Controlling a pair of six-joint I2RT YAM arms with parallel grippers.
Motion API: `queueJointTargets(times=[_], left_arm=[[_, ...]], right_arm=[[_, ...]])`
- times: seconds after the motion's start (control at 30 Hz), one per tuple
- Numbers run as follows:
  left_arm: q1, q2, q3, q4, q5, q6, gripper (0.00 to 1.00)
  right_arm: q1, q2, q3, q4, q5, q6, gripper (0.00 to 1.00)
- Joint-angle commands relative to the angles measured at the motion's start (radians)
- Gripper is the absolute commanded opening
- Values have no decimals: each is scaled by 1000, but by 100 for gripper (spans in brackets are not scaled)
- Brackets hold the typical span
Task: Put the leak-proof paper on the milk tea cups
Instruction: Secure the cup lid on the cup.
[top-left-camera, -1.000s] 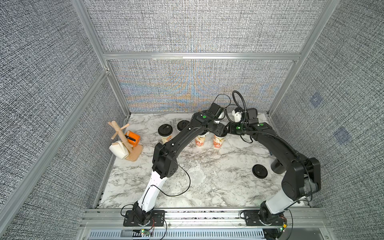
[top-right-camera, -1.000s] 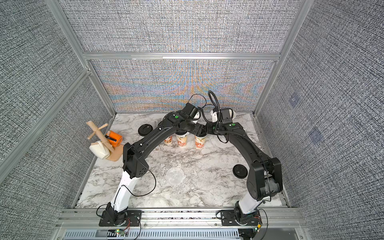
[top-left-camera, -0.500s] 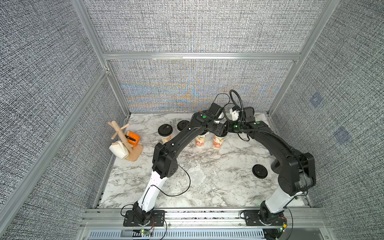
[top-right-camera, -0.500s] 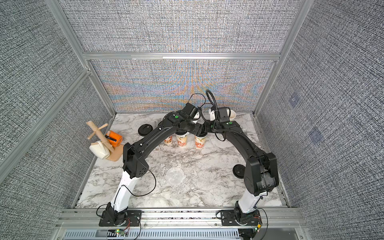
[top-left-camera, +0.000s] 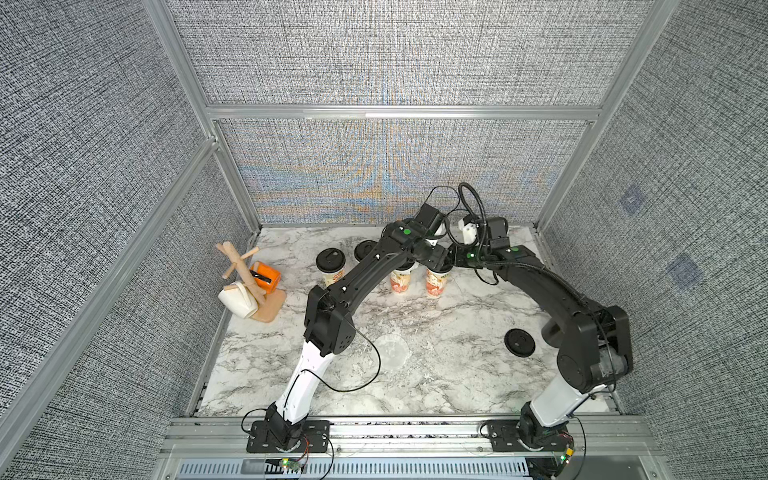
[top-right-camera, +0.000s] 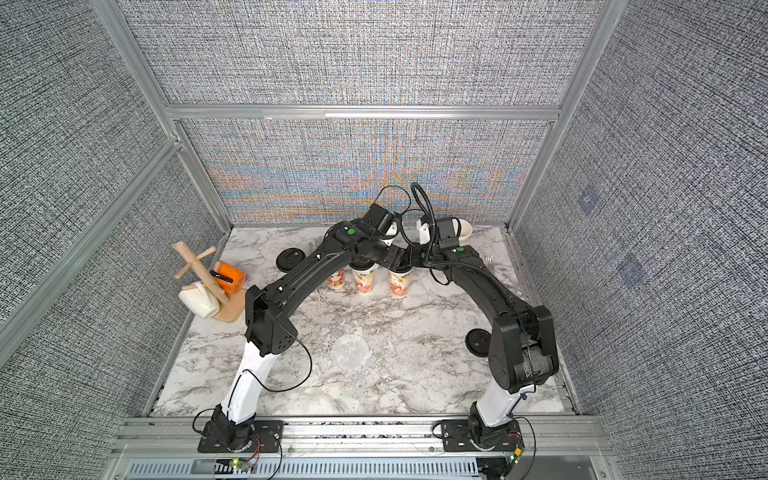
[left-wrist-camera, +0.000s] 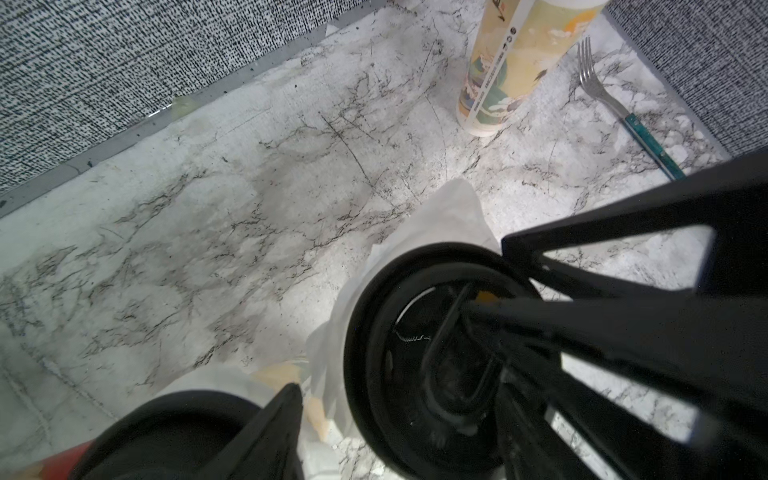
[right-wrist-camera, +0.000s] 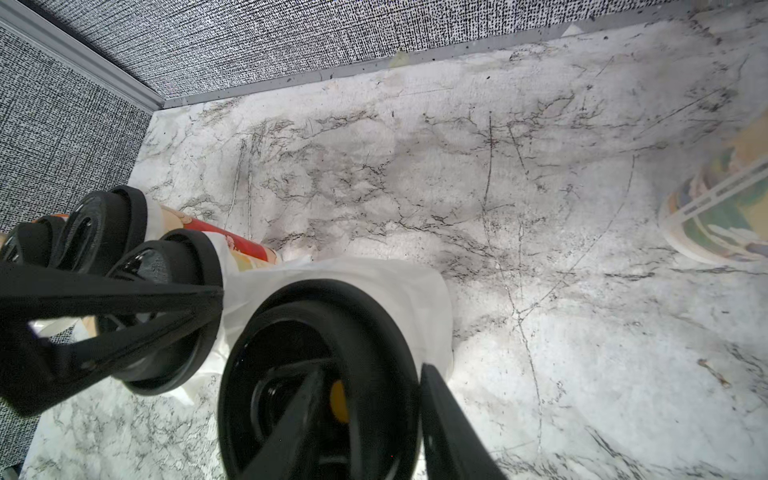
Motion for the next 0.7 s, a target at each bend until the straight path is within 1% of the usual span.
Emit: queueJointTargets(times=[0.0,0.13,0.27,0.37,0.47,0.53,0.6,0.67], left_arm=[[1,-19,29,-89,13,28,77],[1,-48,53,-83,32,25,79],[0,-72,44,-108,41,4,78],[1,-90,16,-125,15,-41,72],[11,-85,15,-132,-4,-72,62],[25,-61,49,-144,-6,-81,54],[39,-27,105,-163,-7,-83,51],[54,4,152,-175,1,-76,50]], right_arm=[[3,14,-21,-164,62,-23,38],[3,-1,-42,-167,78,-27,38],[4,-13,-53,-167,81,-38,38],[4,-16,-54,-169,81,-48,37],[3,-17,-52,-170,82,-53,37],[3,-20,-55,-169,79,-55,37],[4,-22,-59,-165,78,-56,37],[3,-23,-65,-162,75,-57,36]])
